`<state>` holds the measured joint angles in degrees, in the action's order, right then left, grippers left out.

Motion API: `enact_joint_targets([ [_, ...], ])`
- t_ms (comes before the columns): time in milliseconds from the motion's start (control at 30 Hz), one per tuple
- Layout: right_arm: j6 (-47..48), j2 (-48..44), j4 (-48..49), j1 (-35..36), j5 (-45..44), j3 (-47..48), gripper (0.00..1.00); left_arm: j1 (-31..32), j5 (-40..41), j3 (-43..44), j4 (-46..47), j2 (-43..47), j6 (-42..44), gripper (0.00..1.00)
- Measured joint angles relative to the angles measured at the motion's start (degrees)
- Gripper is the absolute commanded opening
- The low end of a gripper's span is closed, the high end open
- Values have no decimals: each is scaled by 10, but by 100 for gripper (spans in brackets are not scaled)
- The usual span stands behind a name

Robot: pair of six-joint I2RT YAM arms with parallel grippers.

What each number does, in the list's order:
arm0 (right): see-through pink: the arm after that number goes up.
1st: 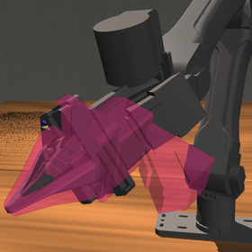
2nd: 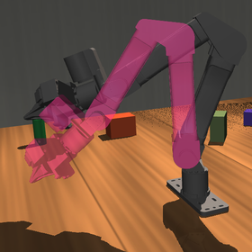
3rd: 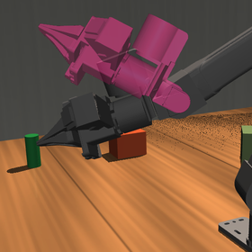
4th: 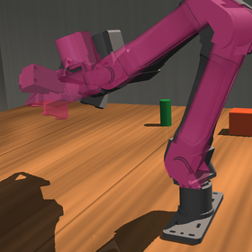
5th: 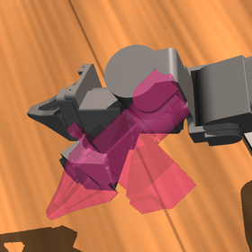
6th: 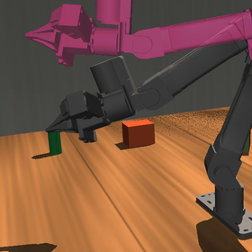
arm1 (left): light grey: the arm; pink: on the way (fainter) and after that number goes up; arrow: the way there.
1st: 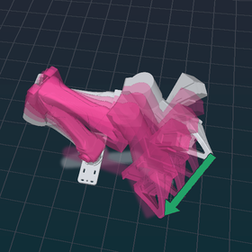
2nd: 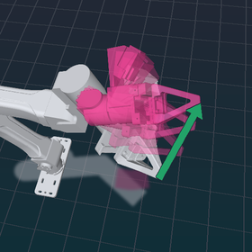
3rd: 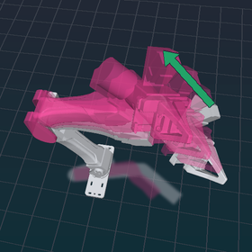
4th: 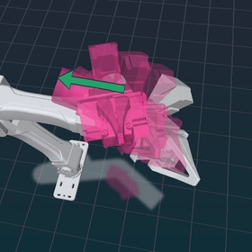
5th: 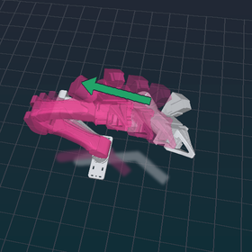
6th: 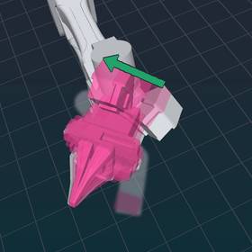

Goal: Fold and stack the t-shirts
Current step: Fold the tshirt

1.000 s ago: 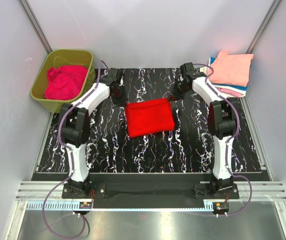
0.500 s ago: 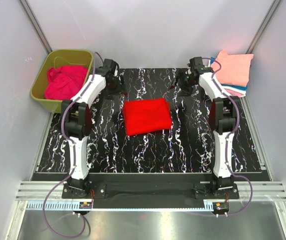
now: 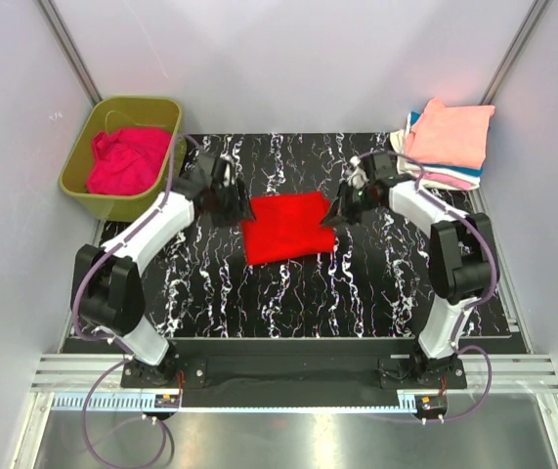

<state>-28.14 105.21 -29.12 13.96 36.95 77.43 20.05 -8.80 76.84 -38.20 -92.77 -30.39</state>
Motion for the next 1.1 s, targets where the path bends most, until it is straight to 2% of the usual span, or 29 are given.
enact_joint_targets([
  [100, 5, 27, 7, 7, 19, -19, 0, 17, -36, -64, 47, 0, -24, 54],
  [333, 14, 107, 49, -5, 22, -56, 0, 16, -80, -131, 125, -28, -53, 50],
  [633, 21, 116, 72, -12, 57, -73, 2, 16, -80, -207, 182, -68, -57, 44],
  [733, 27, 116, 72, -12, 64, -73, 16, 16, -75, -208, 182, -65, -54, 48],
  [800, 30, 115, 70, -12, 73, -73, 31, 16, -67, -207, 175, -59, -45, 53],
  [833, 31, 110, 68, -12, 75, -72, 39, 16, -59, -205, 165, -55, -42, 60],
  [867, 33, 105, 63, -12, 77, -71, 52, 17, -53, -200, 148, -50, -36, 62],
  [967, 43, 84, 31, -12, 77, -40, 68, 17, -38, -161, 100, -40, -23, 66],
  [1000, 47, 78, 21, -12, 77, -22, 76, 17, -35, -142, 88, -38, -19, 67],
  [1100, 57, 61, 9, -15, 72, 33, 83, 17, -26, -85, 61, -24, -8, 69],
])
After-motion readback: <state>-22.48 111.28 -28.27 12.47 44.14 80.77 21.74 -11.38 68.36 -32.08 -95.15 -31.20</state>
